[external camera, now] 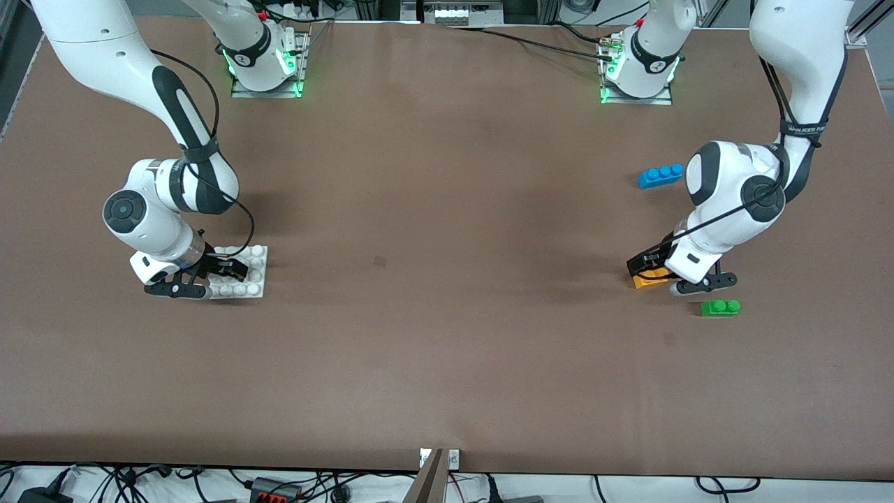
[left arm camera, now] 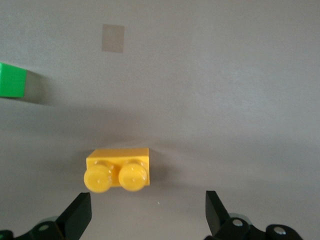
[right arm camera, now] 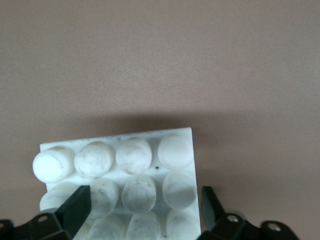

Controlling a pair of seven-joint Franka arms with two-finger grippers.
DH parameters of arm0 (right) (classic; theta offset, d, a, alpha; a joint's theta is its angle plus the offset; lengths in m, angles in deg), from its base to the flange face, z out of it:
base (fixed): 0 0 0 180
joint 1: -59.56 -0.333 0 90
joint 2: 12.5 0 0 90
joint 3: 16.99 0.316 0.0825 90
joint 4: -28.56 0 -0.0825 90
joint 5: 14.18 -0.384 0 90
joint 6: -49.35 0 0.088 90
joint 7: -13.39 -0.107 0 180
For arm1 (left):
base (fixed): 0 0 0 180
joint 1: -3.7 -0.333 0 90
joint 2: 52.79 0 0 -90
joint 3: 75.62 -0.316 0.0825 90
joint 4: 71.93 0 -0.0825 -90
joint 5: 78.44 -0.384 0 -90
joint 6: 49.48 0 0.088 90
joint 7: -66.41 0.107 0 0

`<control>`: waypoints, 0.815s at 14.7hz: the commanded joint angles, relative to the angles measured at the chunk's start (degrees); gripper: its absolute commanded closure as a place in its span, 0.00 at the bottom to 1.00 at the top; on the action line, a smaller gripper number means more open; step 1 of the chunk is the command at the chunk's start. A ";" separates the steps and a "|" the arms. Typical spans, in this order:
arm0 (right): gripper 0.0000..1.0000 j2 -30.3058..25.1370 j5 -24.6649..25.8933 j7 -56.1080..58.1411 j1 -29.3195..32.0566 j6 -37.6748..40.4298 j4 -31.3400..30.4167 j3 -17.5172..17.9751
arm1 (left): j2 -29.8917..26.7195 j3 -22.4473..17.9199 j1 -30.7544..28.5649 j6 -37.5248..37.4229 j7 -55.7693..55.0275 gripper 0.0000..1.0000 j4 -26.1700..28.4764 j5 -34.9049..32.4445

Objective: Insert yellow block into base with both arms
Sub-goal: 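Grasp the base plate with the right gripper while the left gripper reaches the yellow block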

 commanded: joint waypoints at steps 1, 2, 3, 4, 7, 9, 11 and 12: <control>0.23 1.87 -0.20 0.51 -0.13 -3.04 -1.11 -0.31 | 0.77 -0.11 -0.89 1.33 3.07 0.00 -0.01 -0.51; 0.26 1.95 -0.20 0.51 -0.21 -3.04 -1.11 -0.31 | 1.03 -0.11 -0.89 1.41 3.08 0.00 -0.01 -0.60; 0.26 1.96 -0.20 0.51 -0.30 -3.04 -1.11 -0.31 | 1.04 -0.20 -0.89 1.41 3.08 0.00 -0.01 -0.51; 0.26 2.04 -0.20 0.51 -0.22 -3.04 -1.11 -0.31 | 1.12 -0.20 -0.97 1.41 3.16 0.00 -0.01 -0.60; 0.26 3.10 -0.20 0.51 -0.22 -3.13 -0.94 -0.31 | 1.99 -0.20 -0.97 2.73 3.42 0.00 -0.01 -0.60; 0.26 3.27 -0.20 0.51 -0.39 -3.13 -0.93 -0.31 | 2.18 -0.29 -1.06 2.82 4.30 0.00 -0.01 -0.60; 0.26 3.36 -0.20 0.51 -0.48 -3.13 -0.93 -0.22 | 2.26 -0.29 -1.24 2.82 5.36 0.00 -0.01 -0.69; 0.26 3.27 -0.20 0.34 -0.74 -3.13 -0.93 -0.14 | 2.18 -0.29 -1.24 2.82 5.88 0.00 -0.01 -1.04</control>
